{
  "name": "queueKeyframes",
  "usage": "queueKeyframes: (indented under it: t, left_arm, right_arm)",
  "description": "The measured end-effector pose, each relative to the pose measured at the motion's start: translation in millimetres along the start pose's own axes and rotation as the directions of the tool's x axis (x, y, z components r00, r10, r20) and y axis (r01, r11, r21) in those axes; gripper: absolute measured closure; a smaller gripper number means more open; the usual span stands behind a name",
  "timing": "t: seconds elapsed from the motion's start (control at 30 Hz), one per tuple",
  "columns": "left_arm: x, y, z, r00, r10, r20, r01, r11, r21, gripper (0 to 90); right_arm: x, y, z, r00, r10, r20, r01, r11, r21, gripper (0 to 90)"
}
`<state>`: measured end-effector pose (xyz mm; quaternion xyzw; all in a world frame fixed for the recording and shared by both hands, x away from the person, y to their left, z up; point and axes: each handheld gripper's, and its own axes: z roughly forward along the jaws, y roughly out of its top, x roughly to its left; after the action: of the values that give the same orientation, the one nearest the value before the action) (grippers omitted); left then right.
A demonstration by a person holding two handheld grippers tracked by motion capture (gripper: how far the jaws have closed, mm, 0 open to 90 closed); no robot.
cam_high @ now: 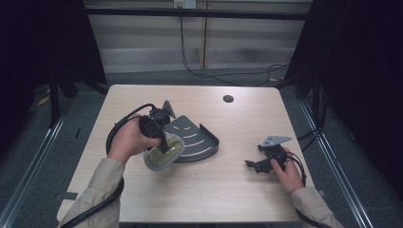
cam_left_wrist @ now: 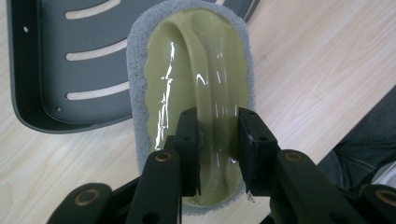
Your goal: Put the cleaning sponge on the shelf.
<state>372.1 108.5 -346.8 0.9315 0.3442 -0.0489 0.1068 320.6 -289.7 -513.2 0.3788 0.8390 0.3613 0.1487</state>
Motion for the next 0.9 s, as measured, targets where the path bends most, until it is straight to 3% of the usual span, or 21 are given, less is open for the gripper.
queueKeyframes:
  t: [0.17, 0.9]
  left_arm:
    - [4.9, 5.0, 2.6, 0.9998, 0.001, 0.019, -0.001, 1.0, -0.005, 71.4]
    - [26.5, 29.4, 10.8, 0.9999, 0.01, -0.014, -0.01, 0.9994, -0.032, 71.3]
  right_arm:
    - [0.1, 0.0, 0.0, 1.0, 0.001, 0.001, -0.001, 1.0, 0.001, 10.8]
    - [0.0, 0.0, 0.0, 1.0, 0.0, 0.0, 0.0, 1.0, 0.0, 10.8]
